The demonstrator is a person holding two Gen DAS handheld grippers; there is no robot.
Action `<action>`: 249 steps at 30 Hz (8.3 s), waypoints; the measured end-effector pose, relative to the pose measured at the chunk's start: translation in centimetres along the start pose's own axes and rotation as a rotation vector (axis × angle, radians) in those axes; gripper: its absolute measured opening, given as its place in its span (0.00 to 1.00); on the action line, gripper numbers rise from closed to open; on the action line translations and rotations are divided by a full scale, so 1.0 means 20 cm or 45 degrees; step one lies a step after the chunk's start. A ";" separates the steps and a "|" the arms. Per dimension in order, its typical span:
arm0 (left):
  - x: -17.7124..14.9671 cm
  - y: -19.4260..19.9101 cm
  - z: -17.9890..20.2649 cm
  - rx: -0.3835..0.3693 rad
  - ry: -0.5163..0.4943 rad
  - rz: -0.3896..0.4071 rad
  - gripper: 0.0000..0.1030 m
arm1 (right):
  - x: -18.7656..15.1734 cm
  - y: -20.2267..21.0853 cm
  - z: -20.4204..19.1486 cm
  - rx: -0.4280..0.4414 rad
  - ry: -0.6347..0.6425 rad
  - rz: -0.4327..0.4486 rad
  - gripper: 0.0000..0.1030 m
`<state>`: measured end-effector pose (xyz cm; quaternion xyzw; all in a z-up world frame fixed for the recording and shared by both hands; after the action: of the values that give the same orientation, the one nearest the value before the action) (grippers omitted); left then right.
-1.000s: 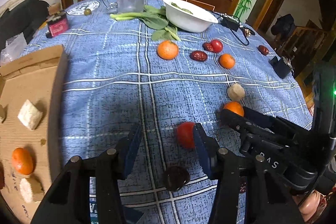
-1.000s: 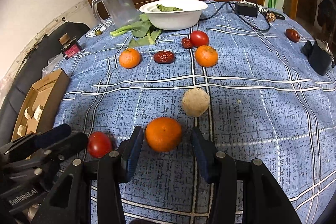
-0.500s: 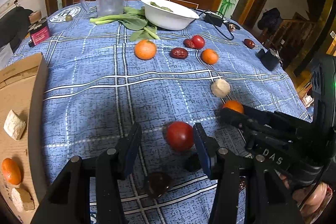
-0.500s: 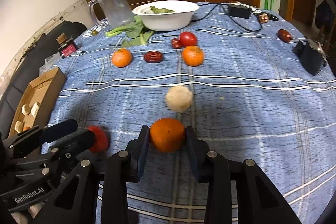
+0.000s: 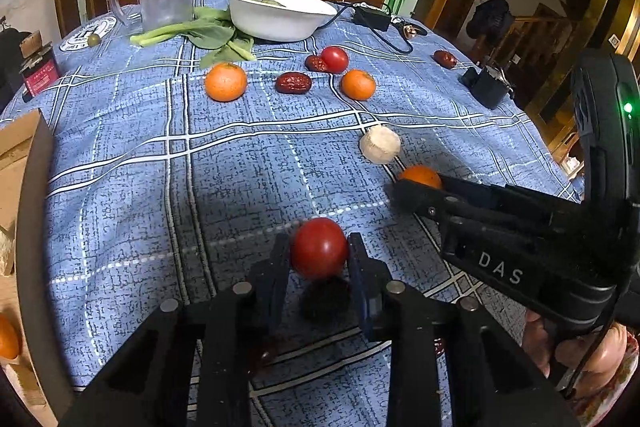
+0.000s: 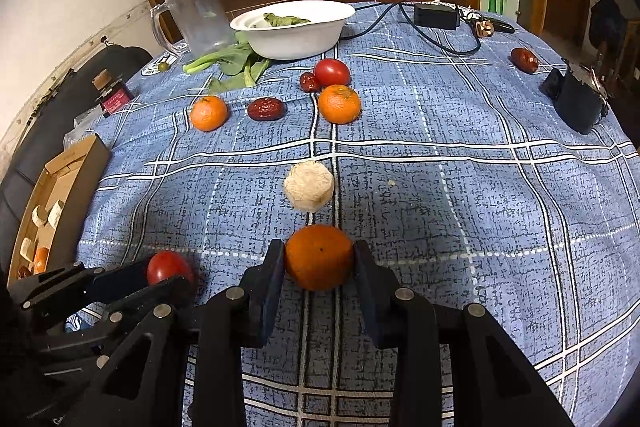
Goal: Organize fruits
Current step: 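Lower the tomato into the tray with the left gripper while the right releases the tangerine, then withdraw both open grippers from the tray toward the remaining fruit, then grasp a red date with the left gripper while the right gripper grasps a round beige block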
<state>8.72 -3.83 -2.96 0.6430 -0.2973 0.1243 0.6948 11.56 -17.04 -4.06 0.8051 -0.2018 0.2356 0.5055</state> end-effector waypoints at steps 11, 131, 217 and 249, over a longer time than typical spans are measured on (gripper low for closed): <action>0.01 0.12 -0.10 0.109 0.041 0.049 0.26 | 0.01 0.03 -0.03 0.005 0.023 0.033 0.35; -0.59 1.17 -1.00 0.709 0.511 0.404 0.56 | -0.57 0.17 -1.22 0.379 0.273 -0.062 0.56; -0.19 0.30 -0.20 0.215 0.164 0.047 0.38 | 0.10 0.10 -0.01 -0.018 0.059 0.021 0.55; -0.19 0.13 -0.19 0.184 0.151 0.099 0.22 | 0.19 -0.14 0.01 0.007 0.107 0.034 0.31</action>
<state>5.20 1.06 -2.93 0.6710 -0.2705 0.2102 0.6575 16.21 -16.47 -3.95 0.7933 -0.1903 0.2765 0.5080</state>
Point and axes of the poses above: each gripper's, at about its wrist camera, not at the fingertips, and y roughly against the way its jaws point, z to its right, x to its top, the point moved 6 cm from there along -y, roughly the way its jaws point, and after that the axes turned 15 degrees about x, right-handed, at the moved point
